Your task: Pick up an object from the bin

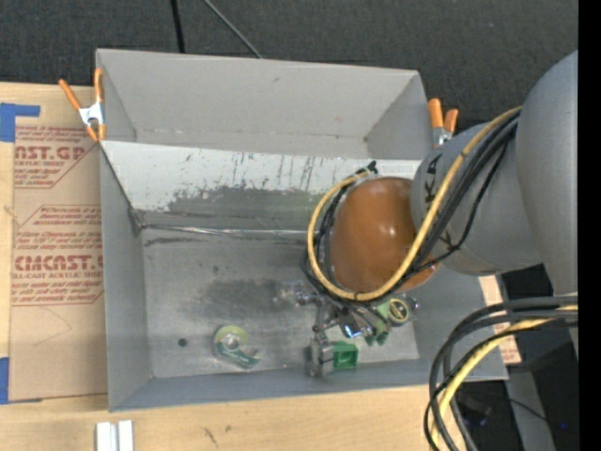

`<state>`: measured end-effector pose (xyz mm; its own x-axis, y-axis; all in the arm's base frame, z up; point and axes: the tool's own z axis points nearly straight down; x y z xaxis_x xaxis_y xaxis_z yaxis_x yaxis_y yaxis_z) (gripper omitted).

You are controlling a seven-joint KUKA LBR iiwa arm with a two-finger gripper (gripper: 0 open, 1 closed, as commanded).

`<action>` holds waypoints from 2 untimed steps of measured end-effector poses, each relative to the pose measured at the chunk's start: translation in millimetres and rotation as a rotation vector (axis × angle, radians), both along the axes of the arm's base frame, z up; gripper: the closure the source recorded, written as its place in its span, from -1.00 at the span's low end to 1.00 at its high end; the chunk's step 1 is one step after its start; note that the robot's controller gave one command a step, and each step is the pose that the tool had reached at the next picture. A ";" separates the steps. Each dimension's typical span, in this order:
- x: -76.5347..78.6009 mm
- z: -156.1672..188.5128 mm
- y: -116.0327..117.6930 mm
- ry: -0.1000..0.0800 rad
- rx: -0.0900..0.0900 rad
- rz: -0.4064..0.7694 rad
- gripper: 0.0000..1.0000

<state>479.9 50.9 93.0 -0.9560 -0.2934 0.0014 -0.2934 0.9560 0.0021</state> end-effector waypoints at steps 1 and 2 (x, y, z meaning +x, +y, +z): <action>2.1 -9.8 79.4 -0.013 0.004 0.077 -1.00; -0.6 -10.8 75.0 -0.001 0.000 0.071 1.00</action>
Offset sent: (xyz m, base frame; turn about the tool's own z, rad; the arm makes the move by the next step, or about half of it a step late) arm -0.0001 0.0739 -0.0105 -0.0692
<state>479.3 125.9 82.1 -0.9329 -0.3601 0.0008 -0.3601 0.9329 0.0015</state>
